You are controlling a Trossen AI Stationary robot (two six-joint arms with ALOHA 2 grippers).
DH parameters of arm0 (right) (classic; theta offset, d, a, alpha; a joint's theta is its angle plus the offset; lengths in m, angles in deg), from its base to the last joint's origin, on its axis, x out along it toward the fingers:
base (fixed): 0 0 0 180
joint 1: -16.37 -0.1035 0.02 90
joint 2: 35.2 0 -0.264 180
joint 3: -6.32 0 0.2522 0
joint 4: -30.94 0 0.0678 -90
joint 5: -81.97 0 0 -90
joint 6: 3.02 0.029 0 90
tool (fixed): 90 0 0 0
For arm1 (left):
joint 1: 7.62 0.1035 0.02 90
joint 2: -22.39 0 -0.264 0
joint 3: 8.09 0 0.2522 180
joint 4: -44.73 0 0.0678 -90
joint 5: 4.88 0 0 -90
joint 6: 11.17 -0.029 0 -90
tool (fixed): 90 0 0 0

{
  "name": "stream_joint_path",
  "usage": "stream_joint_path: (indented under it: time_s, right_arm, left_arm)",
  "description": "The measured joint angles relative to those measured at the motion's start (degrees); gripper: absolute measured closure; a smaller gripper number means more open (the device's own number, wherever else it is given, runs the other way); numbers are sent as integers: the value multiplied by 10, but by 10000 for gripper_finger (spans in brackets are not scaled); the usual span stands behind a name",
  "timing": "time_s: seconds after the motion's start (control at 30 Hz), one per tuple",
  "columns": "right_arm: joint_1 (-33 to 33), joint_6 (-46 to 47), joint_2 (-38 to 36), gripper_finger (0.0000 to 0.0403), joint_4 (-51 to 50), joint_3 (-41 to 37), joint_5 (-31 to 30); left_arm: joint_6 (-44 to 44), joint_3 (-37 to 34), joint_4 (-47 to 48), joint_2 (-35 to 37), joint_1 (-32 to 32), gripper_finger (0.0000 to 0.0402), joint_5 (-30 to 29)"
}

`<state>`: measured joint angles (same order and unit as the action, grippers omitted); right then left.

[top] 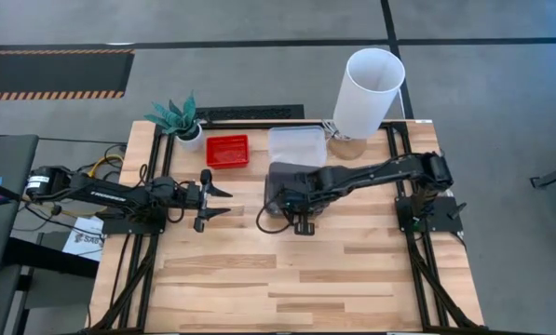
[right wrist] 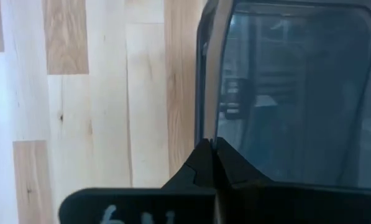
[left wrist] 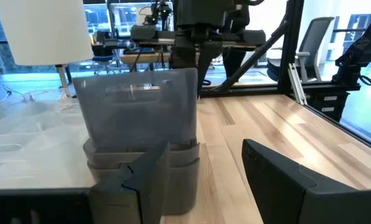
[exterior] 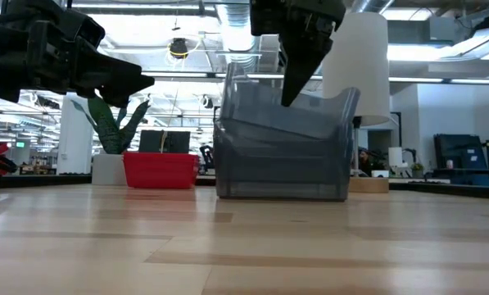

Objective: Stack baskets by color
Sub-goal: Stack the black bin on top of the black bins

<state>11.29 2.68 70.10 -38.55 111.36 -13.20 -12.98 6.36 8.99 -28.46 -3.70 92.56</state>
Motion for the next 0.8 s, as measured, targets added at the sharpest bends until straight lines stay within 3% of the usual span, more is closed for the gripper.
stream_joint_path:
  time_s: [0.5, 0.8]
  right_arm:
    - [26, -20, 10, 397, -7, -6, 9]
    - [26, -42, 31, 329, -5, -6, 8]
  left_arm:
    - [1, 0, 0, 0, 0, 212, 3]
    - [1, 0, 2, 0, 0, 212, 13]
